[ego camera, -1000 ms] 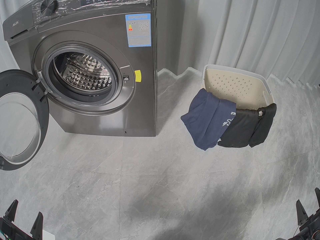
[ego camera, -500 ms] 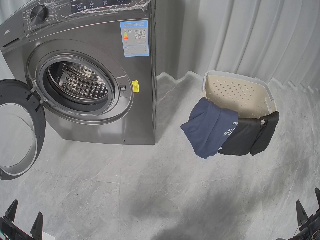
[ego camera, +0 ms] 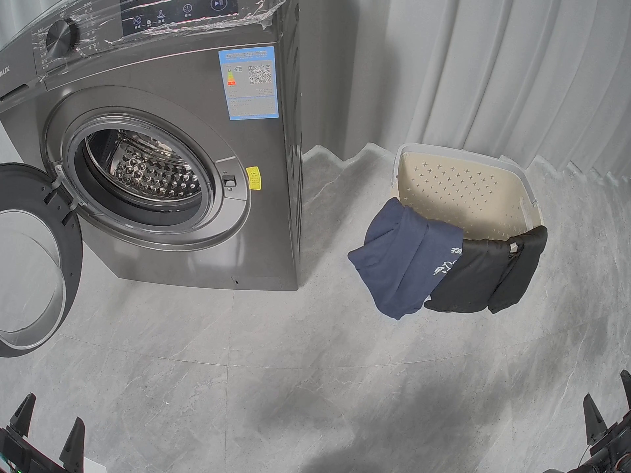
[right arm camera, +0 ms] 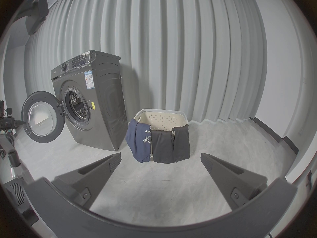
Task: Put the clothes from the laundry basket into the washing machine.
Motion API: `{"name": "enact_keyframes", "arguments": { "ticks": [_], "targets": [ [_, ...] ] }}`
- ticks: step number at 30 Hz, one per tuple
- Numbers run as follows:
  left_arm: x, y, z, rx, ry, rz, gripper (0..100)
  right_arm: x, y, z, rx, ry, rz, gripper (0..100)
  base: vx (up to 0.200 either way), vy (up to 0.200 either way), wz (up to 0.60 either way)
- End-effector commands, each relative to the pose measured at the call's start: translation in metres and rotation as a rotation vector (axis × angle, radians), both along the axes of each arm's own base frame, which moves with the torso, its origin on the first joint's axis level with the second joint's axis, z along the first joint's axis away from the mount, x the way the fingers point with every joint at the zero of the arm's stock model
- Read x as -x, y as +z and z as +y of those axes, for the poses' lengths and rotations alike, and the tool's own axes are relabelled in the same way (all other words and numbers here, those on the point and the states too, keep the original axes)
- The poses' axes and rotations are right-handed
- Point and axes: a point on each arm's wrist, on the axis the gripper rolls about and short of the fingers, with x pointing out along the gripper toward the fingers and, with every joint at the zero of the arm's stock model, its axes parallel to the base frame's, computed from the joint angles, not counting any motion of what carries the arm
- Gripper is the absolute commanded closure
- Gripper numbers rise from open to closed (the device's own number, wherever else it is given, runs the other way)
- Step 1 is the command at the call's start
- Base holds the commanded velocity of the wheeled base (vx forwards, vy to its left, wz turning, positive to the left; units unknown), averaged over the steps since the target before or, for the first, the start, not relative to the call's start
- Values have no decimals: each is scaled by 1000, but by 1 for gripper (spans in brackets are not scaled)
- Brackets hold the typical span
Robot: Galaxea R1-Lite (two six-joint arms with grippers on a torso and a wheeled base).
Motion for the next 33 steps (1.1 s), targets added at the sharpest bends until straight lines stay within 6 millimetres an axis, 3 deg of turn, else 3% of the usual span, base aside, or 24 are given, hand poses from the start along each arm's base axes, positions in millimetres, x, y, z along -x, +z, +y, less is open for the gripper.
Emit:
{"name": "enact_keyframes", "arguments": {
  "ticks": [1,14,26,33],
  "targets": [
    [0,-4,0,1,1,3,0,0,-5,0,0,1,6,0,0,-200,0],
    [0,-4,0,-1,-1,3,0,0,-5,0,0,1,6,0,0,-200,0],
    [0,-4,0,1,-1,3,0,0,-5,0,0,1,6,0,0,0,0],
    [0,-4,0,4,1,3,0,0,-5,0,0,1,6,0,0,-200,0]
  ]
}}
